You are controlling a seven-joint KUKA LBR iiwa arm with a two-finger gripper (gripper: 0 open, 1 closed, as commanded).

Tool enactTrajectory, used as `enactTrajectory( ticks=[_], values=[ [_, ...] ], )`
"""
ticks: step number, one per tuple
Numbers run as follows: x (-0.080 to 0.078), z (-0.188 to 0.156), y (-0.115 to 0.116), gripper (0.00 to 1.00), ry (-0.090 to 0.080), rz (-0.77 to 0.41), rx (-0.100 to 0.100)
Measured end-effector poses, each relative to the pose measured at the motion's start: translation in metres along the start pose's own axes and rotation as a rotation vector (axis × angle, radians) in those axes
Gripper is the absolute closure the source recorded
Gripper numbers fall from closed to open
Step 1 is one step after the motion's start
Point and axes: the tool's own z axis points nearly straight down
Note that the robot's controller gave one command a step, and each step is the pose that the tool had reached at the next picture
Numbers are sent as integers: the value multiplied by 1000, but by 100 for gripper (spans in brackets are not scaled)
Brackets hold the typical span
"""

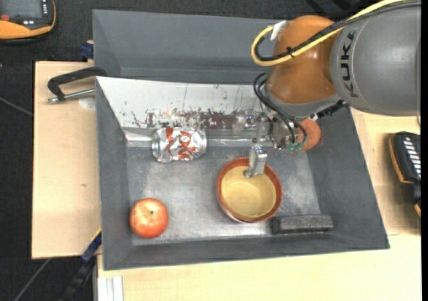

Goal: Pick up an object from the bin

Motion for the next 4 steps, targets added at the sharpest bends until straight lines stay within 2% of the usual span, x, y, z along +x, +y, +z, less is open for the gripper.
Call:
enactTrajectory(
  ticks=[1, 2, 3, 4],
  values=[
    [31, 76, -42, 0, 5, -113, -1],
    [28, 70, -39, 100, -5, -114, -3],
    [28, 71, -40, 0, -4, -115, -1],
    [27, 70, -39, 100, -5, -115, -3]
  ],
)
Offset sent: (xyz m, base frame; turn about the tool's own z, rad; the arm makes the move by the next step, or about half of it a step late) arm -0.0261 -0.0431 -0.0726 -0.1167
